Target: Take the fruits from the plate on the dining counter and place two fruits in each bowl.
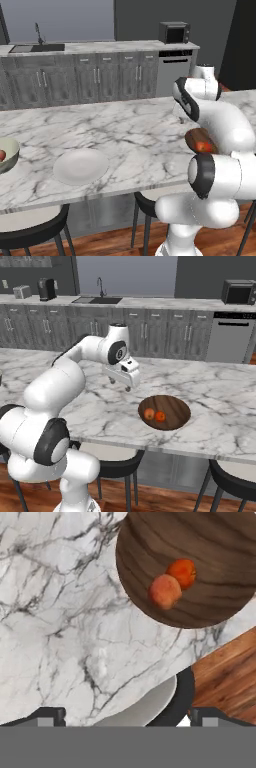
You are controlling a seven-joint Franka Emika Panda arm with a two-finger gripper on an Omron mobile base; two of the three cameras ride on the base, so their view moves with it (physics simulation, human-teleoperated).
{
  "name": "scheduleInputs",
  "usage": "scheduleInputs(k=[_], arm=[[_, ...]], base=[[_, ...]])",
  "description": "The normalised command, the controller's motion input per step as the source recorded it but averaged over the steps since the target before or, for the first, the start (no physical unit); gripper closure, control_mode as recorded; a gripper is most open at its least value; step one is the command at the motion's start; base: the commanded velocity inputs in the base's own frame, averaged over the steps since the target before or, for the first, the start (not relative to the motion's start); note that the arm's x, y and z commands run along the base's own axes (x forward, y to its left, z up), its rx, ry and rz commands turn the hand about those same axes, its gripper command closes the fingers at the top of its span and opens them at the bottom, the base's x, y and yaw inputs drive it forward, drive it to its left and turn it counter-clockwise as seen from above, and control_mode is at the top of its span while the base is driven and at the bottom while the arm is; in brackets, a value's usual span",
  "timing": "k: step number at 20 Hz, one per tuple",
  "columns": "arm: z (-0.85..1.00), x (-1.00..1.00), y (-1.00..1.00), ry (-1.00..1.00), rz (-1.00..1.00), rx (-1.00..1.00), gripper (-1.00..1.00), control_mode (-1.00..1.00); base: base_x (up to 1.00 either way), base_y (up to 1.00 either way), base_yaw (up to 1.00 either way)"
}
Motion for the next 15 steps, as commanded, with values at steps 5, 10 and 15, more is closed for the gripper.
scheduleInputs(k=[5, 10, 15], arm=[[0.60, -0.83, 0.99, 0.01, 0.10, -0.01, -1.00, -1.00], [0.68, -1.00, 0.61, 0.00, 0.08, 0.00, -1.00, -1.00], [0.53, -1.00, 0.23, -0.01, 0.04, -0.01, -1.00, -1.00]], base=[[0.00, 0.00, 0.00], [0.00, 0.00, 0.00], [0.00, 0.00, 0.00]])
